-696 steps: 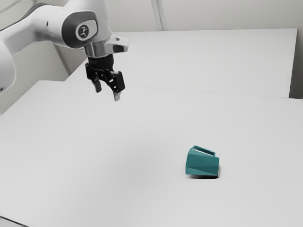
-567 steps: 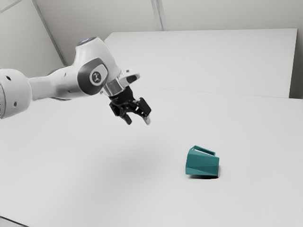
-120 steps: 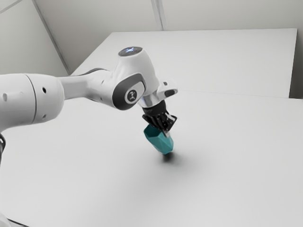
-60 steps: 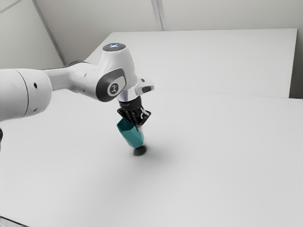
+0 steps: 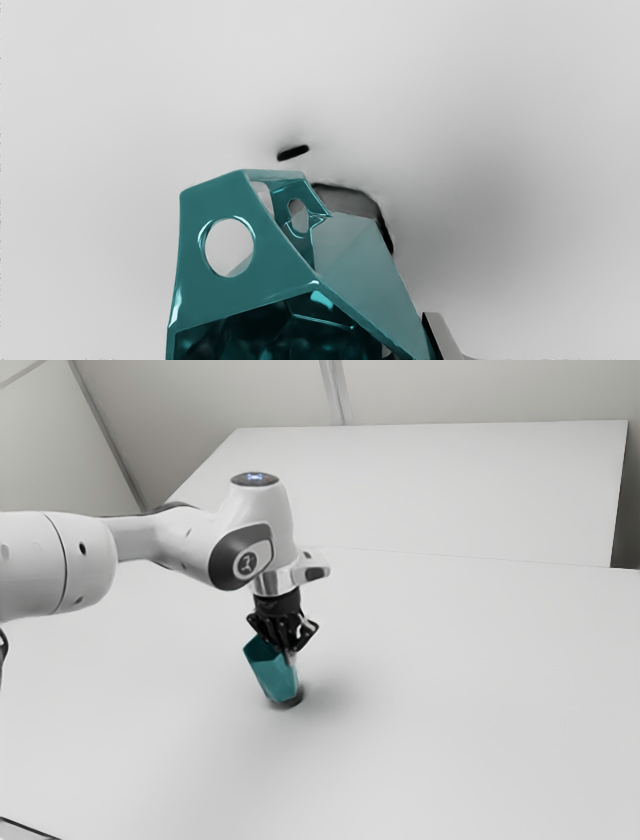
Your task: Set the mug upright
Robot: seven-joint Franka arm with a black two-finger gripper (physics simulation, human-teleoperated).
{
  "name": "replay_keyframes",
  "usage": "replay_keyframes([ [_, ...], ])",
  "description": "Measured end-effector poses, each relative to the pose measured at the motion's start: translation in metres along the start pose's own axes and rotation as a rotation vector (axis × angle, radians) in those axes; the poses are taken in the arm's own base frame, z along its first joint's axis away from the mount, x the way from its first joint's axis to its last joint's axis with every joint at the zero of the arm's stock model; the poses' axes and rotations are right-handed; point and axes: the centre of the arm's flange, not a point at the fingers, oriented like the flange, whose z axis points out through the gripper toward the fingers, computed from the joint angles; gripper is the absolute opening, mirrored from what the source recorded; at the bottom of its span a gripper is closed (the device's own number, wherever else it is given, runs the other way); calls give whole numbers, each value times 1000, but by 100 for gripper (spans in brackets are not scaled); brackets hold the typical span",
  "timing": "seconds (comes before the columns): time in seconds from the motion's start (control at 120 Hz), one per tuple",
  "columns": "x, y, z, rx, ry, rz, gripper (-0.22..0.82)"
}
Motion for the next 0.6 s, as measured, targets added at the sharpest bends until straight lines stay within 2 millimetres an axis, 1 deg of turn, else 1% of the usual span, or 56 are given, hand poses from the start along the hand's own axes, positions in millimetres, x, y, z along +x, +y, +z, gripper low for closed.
replay_keyframes([
  [0.192,-1,-20,5,9,-11,-38,-18],
  [0.45,1,-20,15,23,-22,-43,-18],
  [0.542,3,-31,16,25,-22,-62,-18],
  [0.6,3,-35,16,26,-22,-69,-18],
])
